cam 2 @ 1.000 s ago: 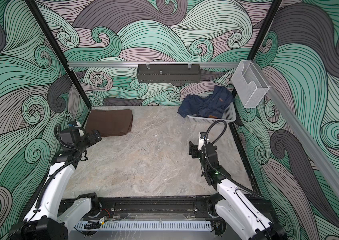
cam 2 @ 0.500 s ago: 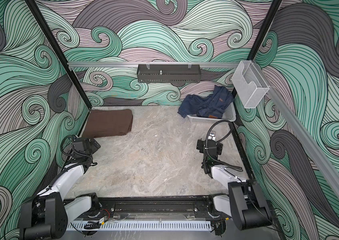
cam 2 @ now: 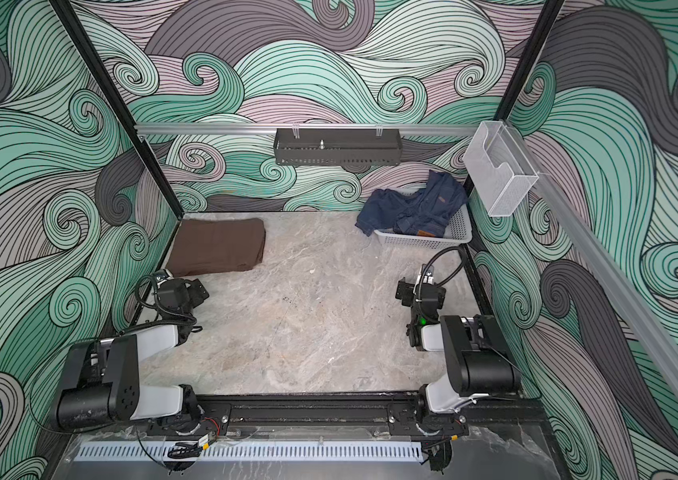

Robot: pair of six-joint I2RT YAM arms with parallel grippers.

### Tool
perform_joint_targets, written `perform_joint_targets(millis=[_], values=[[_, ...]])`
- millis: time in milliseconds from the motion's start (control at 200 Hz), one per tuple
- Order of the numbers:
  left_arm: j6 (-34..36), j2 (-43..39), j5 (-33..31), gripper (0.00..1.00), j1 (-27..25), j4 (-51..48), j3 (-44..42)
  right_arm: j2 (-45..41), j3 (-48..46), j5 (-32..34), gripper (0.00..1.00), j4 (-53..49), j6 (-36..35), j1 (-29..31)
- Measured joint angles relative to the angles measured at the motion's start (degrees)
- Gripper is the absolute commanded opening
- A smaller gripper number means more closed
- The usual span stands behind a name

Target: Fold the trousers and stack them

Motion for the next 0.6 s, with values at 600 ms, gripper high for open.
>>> perform_joint_targets(millis=[600], values=[[11.5, 9.7, 9.4, 0.99, -4.1, 11.4, 1.6, 0.0, 3.2, -2.3, 0.99, -2.1, -1.5, 1.0]])
